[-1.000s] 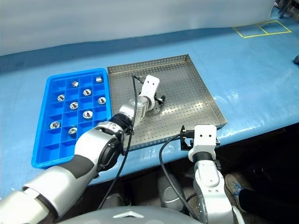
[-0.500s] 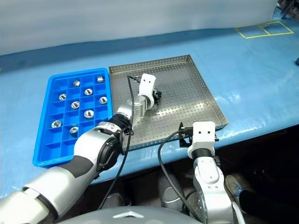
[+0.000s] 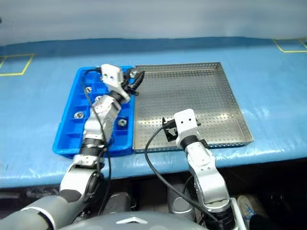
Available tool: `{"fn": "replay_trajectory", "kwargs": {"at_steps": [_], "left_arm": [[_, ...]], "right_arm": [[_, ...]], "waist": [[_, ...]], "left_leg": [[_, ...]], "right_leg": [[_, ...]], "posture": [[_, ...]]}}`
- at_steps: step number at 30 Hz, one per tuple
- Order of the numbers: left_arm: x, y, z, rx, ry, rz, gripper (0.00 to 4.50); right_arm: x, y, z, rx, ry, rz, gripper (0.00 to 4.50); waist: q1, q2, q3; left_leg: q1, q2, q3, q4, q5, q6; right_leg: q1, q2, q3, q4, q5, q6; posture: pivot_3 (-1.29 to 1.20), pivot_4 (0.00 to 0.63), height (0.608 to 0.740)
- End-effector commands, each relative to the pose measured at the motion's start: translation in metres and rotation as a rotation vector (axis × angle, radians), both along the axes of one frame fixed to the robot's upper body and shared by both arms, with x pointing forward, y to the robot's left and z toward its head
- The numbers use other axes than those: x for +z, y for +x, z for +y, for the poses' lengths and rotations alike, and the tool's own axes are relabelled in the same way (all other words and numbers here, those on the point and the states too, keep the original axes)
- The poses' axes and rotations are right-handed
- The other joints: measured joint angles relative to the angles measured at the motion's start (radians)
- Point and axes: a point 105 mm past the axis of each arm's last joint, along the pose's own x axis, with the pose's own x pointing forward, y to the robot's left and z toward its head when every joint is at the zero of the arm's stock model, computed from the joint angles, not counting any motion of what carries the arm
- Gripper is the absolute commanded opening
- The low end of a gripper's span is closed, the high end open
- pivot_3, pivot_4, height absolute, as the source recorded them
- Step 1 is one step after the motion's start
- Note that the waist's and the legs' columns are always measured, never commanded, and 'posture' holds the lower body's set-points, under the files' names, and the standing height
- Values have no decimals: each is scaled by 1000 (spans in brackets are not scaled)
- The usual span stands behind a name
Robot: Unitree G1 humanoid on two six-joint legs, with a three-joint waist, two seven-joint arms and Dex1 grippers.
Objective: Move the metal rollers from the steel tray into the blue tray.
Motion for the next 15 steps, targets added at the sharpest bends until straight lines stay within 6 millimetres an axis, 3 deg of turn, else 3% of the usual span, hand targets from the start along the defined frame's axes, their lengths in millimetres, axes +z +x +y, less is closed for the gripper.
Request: {"fn": "replay_trajectory", "kwargs": {"at_steps": [1,6,11,15], "left_arm": [[25,-29,12,1,26,-103,1870],[17,-65,36,54,94,-86,1870],[-2,-96,51,74,165,1,1870],[-19,-106,69,175,209,77,1870]], "right_arm": [[8,1,12,86,1,-29,4500],[8,0,25,182,-14,-22,4500],[1,-8,38,281,-37,2,4500],[-5,-11,43,322,-49,24,4500]], "waist": [[44,0,0],[119,-1,0],[128,-2,-1],[135,-2,-1]], "left_leg": [[0,0,0,0,0,0],[0,0,-1,2,0,0],[0,0,-1,2,1,-1],[1,1,-2,2,3,-1]], "right_leg": [[0,0,0,0,0,0],[3,-1,-2,-2,1,-1],[4,-1,-3,-3,-1,-8],[3,0,-5,-3,-3,-6]], "posture": [[32,150,740],[95,150,740],[131,150,740],[157,150,740]]}}
